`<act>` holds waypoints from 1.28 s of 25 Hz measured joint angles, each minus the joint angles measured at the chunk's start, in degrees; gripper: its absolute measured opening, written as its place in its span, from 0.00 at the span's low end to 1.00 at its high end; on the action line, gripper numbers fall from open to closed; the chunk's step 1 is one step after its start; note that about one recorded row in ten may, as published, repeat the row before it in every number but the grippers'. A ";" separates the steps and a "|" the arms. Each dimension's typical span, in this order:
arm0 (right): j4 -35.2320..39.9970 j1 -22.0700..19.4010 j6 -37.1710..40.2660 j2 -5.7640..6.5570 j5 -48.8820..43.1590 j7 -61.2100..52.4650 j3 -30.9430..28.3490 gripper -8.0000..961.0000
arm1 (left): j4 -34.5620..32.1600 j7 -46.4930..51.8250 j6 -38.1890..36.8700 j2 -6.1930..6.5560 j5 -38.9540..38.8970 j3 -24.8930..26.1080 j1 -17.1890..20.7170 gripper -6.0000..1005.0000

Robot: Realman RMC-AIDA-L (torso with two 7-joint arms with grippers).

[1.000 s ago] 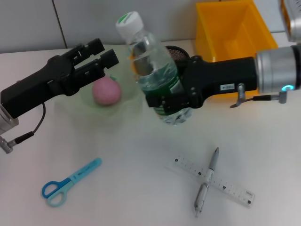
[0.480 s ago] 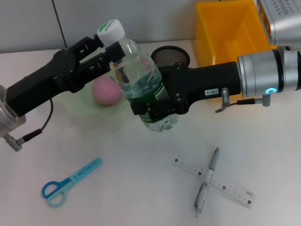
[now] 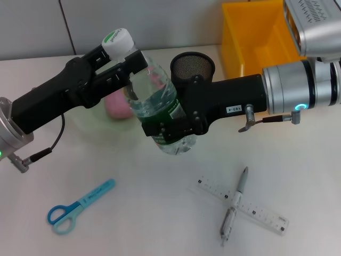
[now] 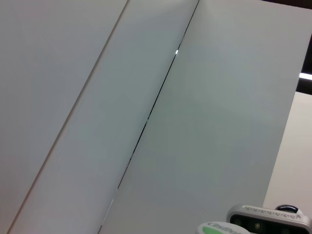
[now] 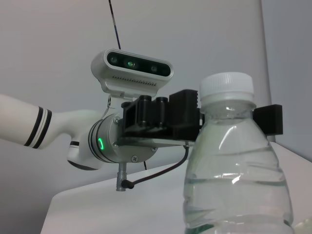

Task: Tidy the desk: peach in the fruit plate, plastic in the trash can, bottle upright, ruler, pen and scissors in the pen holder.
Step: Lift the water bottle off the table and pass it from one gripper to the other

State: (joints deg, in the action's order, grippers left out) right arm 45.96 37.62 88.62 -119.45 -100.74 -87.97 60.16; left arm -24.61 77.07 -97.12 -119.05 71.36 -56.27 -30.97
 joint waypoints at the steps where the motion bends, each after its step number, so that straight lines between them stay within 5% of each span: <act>1: 0.00 -0.05 -0.03 0.00 0.07 -0.04 0.02 0.80 | 0.00 -0.02 -0.10 0.00 0.00 0.00 0.01 0.77; 15: -0.39 -0.17 0.18 0.01 0.45 -0.38 0.11 0.80 | 2.43 -2.83 -1.15 -0.07 -1.57 -0.16 -0.02 0.76; 21: -0.80 0.03 0.21 0.01 0.46 -0.41 0.13 0.80 | 2.46 -3.24 -1.16 -0.06 -1.58 -0.16 -0.14 0.58; 32: -0.88 0.09 0.44 0.01 0.46 -0.45 0.14 0.80 | 2.99 -3.42 -0.65 0.00 -1.58 0.00 -0.47 0.58</act>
State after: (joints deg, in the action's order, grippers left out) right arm 45.08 37.70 89.06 -119.44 -100.27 -88.42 60.30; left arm -21.62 73.65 -97.77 -119.06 69.78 -56.27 -31.43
